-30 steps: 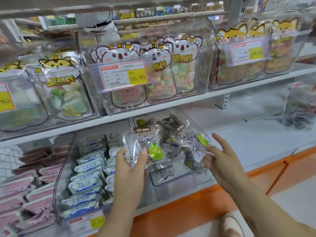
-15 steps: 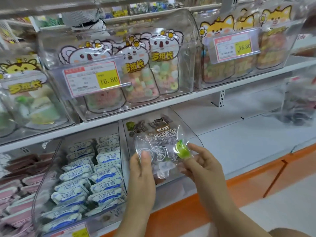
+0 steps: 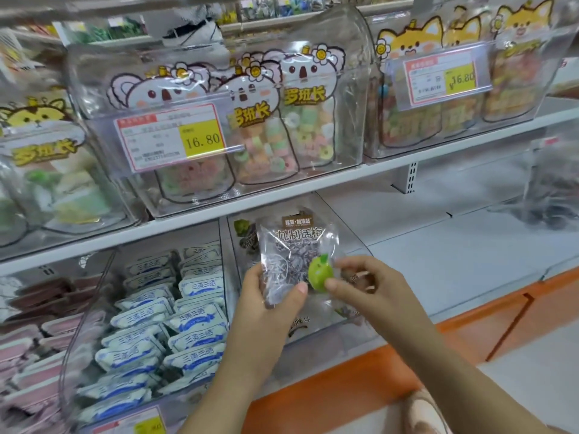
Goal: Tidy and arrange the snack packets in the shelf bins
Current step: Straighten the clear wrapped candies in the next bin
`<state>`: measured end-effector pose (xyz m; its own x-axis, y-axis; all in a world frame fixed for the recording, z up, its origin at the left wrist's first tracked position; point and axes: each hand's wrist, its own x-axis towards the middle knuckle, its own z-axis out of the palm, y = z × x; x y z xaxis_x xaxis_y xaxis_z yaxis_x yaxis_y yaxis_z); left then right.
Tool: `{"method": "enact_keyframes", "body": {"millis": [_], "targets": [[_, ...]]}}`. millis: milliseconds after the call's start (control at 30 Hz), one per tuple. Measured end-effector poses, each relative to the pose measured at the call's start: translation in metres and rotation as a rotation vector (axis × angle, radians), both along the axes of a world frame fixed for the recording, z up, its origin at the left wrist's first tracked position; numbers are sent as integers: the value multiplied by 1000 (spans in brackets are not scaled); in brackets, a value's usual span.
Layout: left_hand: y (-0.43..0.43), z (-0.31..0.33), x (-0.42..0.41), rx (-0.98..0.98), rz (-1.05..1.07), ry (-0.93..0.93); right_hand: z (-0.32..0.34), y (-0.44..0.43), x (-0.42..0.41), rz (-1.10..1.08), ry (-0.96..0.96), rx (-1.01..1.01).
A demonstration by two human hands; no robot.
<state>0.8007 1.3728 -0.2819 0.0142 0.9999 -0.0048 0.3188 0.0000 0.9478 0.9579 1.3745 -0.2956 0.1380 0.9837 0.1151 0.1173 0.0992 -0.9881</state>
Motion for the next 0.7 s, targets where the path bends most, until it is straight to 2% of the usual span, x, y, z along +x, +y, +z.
{"method": "enact_keyframes", "body": {"millis": [67,200,300,367,433,533,600,700], "targets": [[5,2,-5,23,-5,26,9,14,8,96,-39,-68],[19,0,-15,87,-49,119,20,38,13,462,106,-228],[26,7,-23,112,-131,276,14,54,14,521,121,-209],[31,11,-29,126,-190,481,10,56,17,550,88,-181],[35,8,-38,111,-222,723,5,54,21,509,-80,-156],[36,-1,-45,83,-313,913,-5,51,21,416,-480,-159],[36,-5,-48,98,-332,1009,-11,48,15,444,-573,-166],[35,-9,-49,129,-335,1099,-12,46,8,476,-614,-153]]}}
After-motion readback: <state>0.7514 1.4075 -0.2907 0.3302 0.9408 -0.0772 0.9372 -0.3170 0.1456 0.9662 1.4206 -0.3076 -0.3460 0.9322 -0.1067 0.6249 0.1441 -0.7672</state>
